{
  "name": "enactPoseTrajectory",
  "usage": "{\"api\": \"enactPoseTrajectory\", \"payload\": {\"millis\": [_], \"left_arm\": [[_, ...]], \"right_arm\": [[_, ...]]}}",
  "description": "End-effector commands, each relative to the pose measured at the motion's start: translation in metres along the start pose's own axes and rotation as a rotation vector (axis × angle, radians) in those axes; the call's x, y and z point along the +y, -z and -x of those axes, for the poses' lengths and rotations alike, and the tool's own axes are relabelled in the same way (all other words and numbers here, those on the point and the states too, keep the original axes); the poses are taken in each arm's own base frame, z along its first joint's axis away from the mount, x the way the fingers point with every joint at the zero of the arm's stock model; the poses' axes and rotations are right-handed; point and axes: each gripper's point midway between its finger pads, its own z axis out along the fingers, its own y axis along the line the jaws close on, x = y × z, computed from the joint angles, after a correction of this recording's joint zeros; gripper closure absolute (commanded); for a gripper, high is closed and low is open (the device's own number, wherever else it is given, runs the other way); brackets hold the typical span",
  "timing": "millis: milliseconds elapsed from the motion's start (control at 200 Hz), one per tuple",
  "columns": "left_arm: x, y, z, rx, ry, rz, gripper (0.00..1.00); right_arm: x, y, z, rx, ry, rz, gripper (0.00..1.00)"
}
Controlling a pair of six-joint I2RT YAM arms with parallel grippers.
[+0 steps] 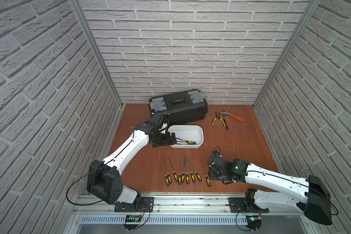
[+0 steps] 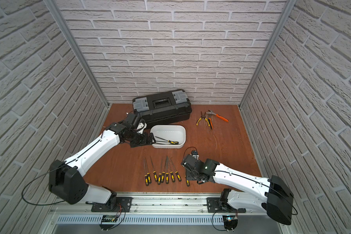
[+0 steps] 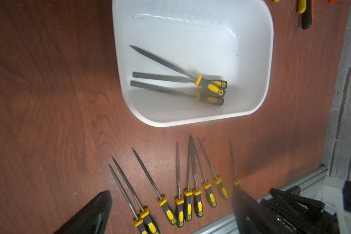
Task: Put the file tool into the storage box
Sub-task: Pick up the file tool from the center of the board.
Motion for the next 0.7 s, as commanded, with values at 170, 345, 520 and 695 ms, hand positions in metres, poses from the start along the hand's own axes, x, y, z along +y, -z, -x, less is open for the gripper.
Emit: {"api": "enactPoseTrajectory", "payload": {"millis": [170,345,520,695], "left_arm": [[0.01,0.019,0.003,-0.05,0.011,0.016,0.02],[0.014,0.021,0.001,-0.044,0.013,0.021,0.02],[0.015,0.024,0.003,-0.049,0.019,0.015,0.02],[0.014,0.025,0.004,-0.049,0.021,0.01,0.02]], "right_arm": [[0.027,-0.017,0.006,0.007,0.063,0.013,0.53],[0.024,-0.028,0.001,0.045,0.091,-0.046,0.54],[0.022,-0.039,-0.013,0.086,0.112,-0.065,0.55],[0.02,-0.05,-0.021,0.117,0.111,-0.086,0.57]]}}
